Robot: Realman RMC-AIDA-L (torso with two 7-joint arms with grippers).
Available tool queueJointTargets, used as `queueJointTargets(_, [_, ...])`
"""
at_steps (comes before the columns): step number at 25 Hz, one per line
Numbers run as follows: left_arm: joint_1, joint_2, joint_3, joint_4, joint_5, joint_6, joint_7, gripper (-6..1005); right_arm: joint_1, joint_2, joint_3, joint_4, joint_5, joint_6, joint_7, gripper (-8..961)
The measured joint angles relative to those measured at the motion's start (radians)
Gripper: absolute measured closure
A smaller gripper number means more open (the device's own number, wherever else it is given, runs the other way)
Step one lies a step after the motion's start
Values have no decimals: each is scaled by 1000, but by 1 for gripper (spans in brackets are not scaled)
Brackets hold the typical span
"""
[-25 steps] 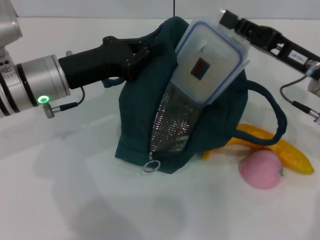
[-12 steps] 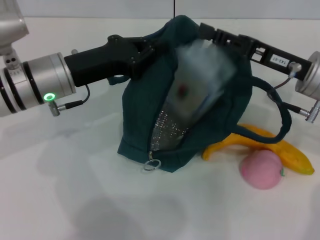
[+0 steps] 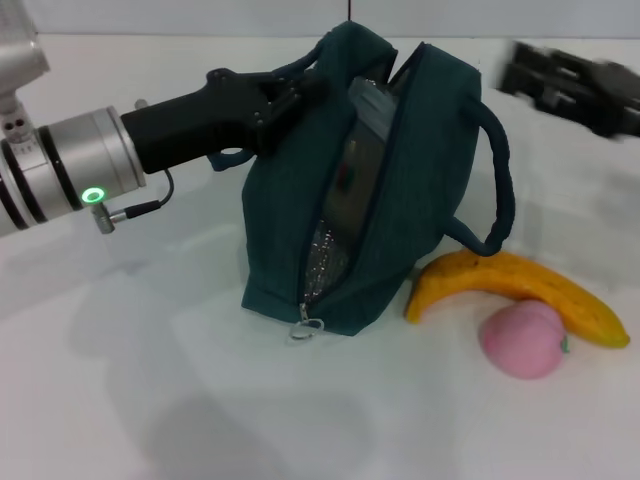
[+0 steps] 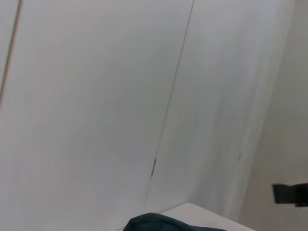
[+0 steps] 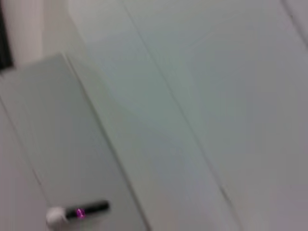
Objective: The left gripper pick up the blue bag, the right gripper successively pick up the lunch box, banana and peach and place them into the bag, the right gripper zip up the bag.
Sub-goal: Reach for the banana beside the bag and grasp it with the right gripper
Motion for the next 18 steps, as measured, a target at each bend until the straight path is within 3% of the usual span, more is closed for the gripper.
queueJointTargets(3, [10,2,-7,0,-2,-1,1,953,-89,-6,0,-188,-80,3,39,263])
queueJointTargets(7, [35,4,-10,2,-2,-3,1,953,-124,-3,3,-390,-318,4,140,260])
queueJointTargets(14, [13,2,-2,-2,8,-37,11,953,-53,0,-43,-453,-599,3,304,276])
queueJointTargets(18, [5,2,-1,-5,8,-38,12,953,-5,2,-195,-513,-708,59,416,285])
